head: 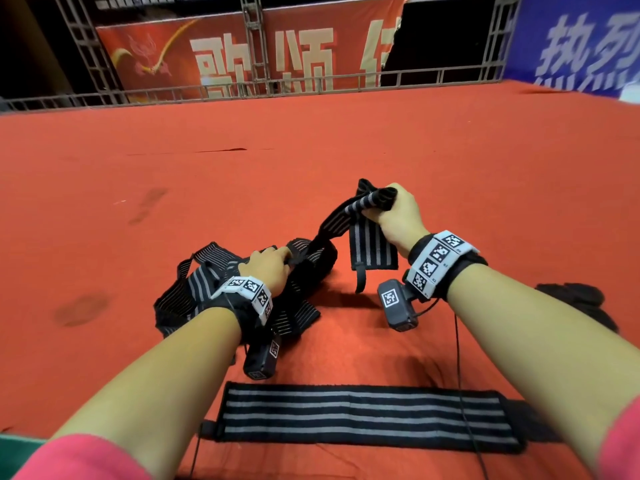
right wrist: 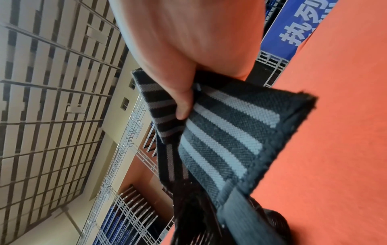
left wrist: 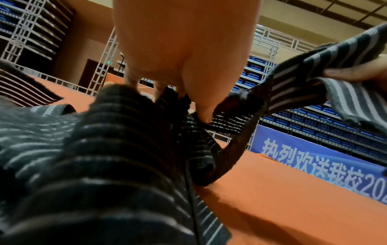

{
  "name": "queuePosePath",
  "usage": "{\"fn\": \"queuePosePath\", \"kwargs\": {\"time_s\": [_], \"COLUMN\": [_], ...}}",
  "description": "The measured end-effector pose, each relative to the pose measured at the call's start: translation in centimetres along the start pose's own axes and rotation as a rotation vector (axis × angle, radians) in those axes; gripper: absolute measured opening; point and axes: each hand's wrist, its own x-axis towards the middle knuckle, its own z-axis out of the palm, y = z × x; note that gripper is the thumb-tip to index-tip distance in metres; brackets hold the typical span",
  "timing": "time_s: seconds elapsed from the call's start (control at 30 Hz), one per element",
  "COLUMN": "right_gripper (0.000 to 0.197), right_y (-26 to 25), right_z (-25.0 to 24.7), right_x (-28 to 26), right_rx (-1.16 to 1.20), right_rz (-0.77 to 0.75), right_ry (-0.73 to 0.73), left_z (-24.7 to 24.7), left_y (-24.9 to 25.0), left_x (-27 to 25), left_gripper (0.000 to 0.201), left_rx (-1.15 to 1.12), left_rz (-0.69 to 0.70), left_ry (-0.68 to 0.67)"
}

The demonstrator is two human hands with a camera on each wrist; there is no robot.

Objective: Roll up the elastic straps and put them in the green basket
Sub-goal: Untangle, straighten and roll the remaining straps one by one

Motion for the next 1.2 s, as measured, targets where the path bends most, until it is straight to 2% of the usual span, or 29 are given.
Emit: {"fn": "queuePosePath", "kwargs": {"time_s": [0.13, 0.23, 0.4, 0.6, 0.7, 0.83, 0.93, 1.07, 1.2], "right_gripper": [0.023, 0.024, 0.029, 0.034, 0.033, 0.036, 0.035, 0.033, 0.036], "right_y": [1.1, 1.8, 2.4, 2.6, 2.6, 2.6, 2.6, 2.6, 3.7], "right_z": [-0.8, -1.4, -2.3, -2.9, -2.7, -2.4, -2.4, -2.5, -3.3], "right_x": [0.6, 0.8, 1.0, 1.6, 1.5, 1.5, 1.4, 1.5, 1.9], "right_rx": [0.019, 0.089, 0.128, 0.198, 0.209, 0.236, 0.245, 0.227, 0.138], "right_rz": [0.036, 0.093, 0.122, 0.156, 0.153, 0.17, 0.163, 0.163, 0.185], "right_ry": [0.088, 0.137, 0.159, 0.23, 0.208, 0.19, 0.162, 0.145, 0.248], "left_z": [0.0, 0.6, 0.8, 0.2, -0.1, -0.2, 0.3, 0.7, 0.6], "left_y": [0.0, -1.1, -2.0, -0.5, 1.8, 5.4, 7.1, 8.4, 7.5], "left_x": [0.5, 0.8, 1.0, 0.3, 0.0, 0.0, 0.1, 0.3, 0.6], "left_gripper": [0.022, 0.01, 0.015, 0.024, 0.025, 0.012, 0.026, 0.052, 0.049], "left_rx": [-0.002, 0.024, -0.004, 0.069, 0.048, -0.107, -0.14, -0.127, -0.059], "left_rz": [-0.034, -0.056, -0.064, -0.057, 0.047, 0.261, 0.312, 0.3, 0.224], "left_ry": [0.018, -0.001, 0.008, -0.014, 0.018, -0.001, -0.042, -0.066, -0.03]}}
